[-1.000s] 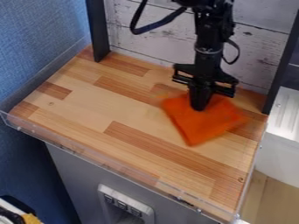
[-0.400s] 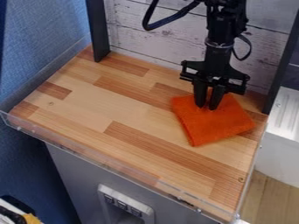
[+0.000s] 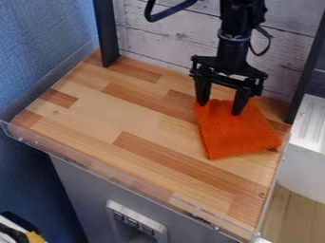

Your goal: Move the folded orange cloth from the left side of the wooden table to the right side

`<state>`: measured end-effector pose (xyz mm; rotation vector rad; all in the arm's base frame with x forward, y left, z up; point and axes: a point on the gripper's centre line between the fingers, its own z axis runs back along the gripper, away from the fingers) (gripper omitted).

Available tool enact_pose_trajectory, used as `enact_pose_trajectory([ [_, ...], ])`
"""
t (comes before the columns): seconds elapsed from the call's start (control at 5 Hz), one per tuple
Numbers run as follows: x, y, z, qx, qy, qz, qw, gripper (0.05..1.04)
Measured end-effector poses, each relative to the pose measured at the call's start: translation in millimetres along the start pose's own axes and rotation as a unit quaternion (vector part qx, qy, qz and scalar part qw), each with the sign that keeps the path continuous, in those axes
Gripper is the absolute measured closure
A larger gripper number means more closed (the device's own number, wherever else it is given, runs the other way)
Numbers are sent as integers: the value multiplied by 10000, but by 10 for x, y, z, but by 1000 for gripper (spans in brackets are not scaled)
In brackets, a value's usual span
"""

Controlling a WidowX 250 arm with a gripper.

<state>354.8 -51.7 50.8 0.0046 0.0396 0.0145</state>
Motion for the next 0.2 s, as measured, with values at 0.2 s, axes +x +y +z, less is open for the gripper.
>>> enact_pose_trajectory([
  [0.2,-50,75,100,6,-86,-71,9999,89],
])
